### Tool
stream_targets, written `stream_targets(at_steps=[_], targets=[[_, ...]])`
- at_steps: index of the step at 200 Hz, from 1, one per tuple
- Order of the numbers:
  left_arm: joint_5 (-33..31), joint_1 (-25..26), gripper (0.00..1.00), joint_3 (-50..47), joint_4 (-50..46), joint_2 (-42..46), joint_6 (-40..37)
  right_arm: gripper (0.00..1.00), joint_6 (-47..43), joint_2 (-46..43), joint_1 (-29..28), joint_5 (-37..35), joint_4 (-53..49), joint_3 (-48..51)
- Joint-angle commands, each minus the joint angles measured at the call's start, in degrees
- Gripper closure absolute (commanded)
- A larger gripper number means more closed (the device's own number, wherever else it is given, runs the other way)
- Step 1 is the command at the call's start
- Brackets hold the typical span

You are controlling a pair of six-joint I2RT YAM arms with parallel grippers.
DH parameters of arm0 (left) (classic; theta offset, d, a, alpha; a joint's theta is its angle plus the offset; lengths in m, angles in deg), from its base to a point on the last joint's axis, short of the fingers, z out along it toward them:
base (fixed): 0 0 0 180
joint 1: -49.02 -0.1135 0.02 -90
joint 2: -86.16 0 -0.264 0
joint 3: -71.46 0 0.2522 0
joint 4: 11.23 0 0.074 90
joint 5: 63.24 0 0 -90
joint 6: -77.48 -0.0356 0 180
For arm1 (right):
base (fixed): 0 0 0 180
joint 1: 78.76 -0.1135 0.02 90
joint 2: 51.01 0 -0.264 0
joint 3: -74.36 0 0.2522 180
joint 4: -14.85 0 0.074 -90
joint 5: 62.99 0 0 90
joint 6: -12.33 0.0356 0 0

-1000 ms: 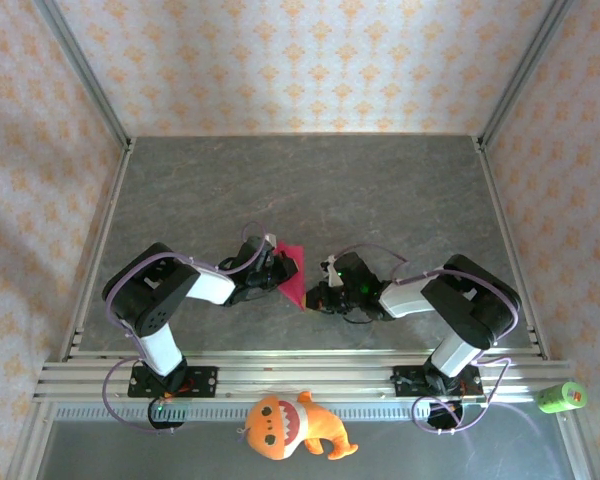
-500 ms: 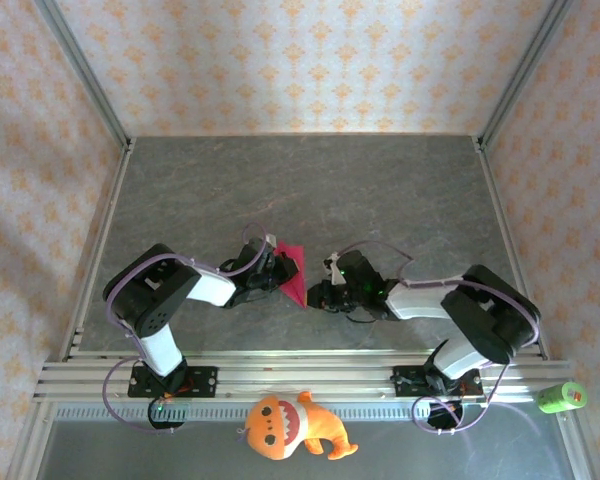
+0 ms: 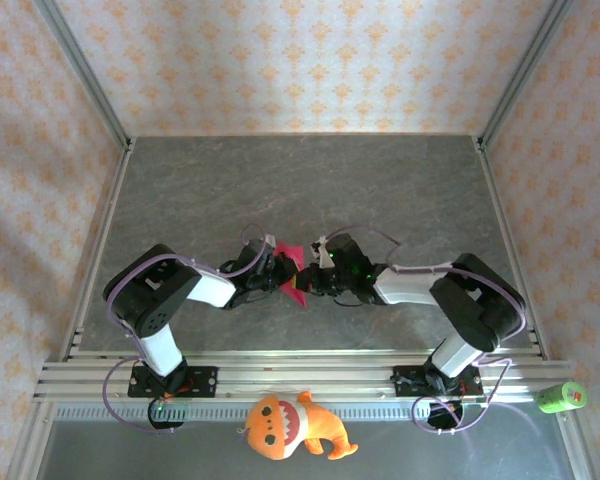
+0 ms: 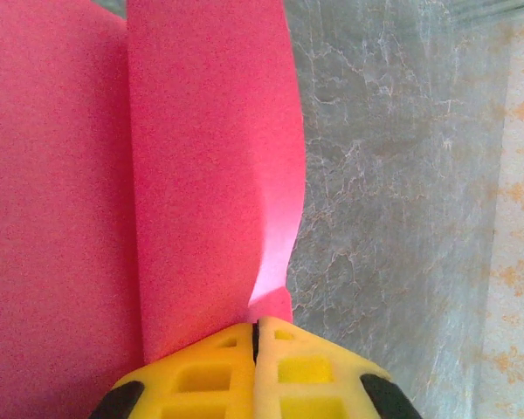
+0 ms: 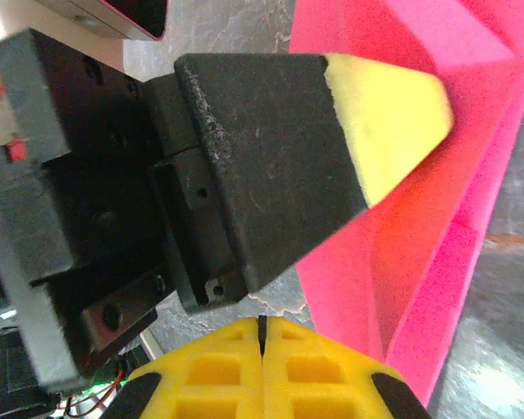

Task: Fold a paper plane with a square sheet of paper (pick it up from the middle)

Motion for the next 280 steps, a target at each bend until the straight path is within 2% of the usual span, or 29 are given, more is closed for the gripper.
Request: stream_targets(at_steps=[1, 60, 181, 280], targets=[[-2.23, 0.70, 1.00, -2.07, -7.44, -1.73, -0.41, 1.00, -1.49, 1.54, -0.89, -0.15, -2.13, -1.85], [-2.05, 0.70, 1.00, -1.90, -7.57, -1.55, -0.50, 1.00, -2.81, 3.49, -1.86, -2.74, -5.26, -2.28], [-2.35, 0.68, 1.00, -1.28, -8.62, -1.55, -0.67, 1.00, -1.41, 2.05, -2.31, -1.08, -3.21, 4.25], [-2.76, 0.70, 1.00, -1.96, -7.58, -2.16, 0.70, 1.00, -5.31, -1.58, -4.31, -3.92, -11.98, 8.14]])
